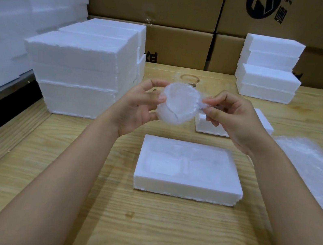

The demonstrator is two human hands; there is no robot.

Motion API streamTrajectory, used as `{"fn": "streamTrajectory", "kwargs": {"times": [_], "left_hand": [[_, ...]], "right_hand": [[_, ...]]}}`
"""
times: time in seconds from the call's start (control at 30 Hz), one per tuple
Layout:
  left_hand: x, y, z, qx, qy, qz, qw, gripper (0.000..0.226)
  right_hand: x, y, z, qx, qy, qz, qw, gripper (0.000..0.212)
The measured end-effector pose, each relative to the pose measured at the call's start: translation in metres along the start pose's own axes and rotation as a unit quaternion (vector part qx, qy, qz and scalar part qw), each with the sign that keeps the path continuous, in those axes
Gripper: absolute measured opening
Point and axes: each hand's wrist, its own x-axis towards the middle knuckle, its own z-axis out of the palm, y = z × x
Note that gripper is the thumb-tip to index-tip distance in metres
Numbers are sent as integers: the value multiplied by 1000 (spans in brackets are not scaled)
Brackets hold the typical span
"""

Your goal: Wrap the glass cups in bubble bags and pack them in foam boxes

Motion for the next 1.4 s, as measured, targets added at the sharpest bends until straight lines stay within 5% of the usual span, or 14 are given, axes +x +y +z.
{"fn": "streamTrajectory", "kwargs": {"times": [0.27,0.53,0.67,0.87,1.1,1.4], "left_hand": [[-4,2,-6,33,-30,7,999,39],[2,12,0,104,31,-59,992,28],[-1,19,7,154,11,-92,984,50],[-8,35,13,242,-59,-155,956,73],[-20,40,18,380,-154,-189,892,48],[-30,34,25,521,-147,-143,828,40]], "right_hand": [[-2,-3,0,-36,-13,-13,999,21],[-1,-6,2,-42,2,20,999,6],[-3,-9,4,-70,0,65,995,8],[-11,-28,-7,-143,-102,133,976,16],[-18,-32,-6,-130,-207,178,953,24],[-22,-25,-6,-140,-248,191,939,20]]}}
